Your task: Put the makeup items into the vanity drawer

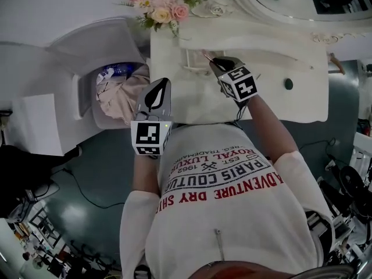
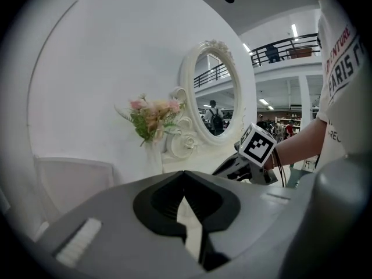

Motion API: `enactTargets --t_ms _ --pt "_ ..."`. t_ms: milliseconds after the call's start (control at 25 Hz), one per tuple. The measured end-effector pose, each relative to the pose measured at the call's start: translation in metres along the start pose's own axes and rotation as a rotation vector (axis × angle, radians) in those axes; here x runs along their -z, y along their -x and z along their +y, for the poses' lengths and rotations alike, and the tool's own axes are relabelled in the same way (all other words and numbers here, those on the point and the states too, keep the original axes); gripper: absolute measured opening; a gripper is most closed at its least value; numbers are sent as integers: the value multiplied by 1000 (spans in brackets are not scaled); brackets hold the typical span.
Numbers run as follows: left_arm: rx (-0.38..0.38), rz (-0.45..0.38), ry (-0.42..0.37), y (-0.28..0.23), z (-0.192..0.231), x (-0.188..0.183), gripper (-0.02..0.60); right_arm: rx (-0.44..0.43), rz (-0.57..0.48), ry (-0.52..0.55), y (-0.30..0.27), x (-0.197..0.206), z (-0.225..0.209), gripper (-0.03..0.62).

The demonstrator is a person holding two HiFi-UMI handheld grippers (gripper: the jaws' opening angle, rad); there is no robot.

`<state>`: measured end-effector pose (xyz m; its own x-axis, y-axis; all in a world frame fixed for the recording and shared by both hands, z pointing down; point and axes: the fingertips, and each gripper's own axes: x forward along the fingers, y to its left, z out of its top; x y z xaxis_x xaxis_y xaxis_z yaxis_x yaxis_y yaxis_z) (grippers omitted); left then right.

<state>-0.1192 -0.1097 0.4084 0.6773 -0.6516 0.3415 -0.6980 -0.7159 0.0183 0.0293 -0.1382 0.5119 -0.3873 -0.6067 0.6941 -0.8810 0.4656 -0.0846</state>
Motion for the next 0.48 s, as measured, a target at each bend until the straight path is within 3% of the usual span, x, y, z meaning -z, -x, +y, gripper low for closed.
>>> enactTargets --t_ms 360,400,480 --pt "-92 7 47 16 25 10 11 -72 81 69 -32 -3 12 52" --pt "-99 9 50 15 24 10 11 -80 77 66 -33 -3 12 66" --pt "-106 12 59 12 18 9 11 -91 52 57 -27 -4 10 163"
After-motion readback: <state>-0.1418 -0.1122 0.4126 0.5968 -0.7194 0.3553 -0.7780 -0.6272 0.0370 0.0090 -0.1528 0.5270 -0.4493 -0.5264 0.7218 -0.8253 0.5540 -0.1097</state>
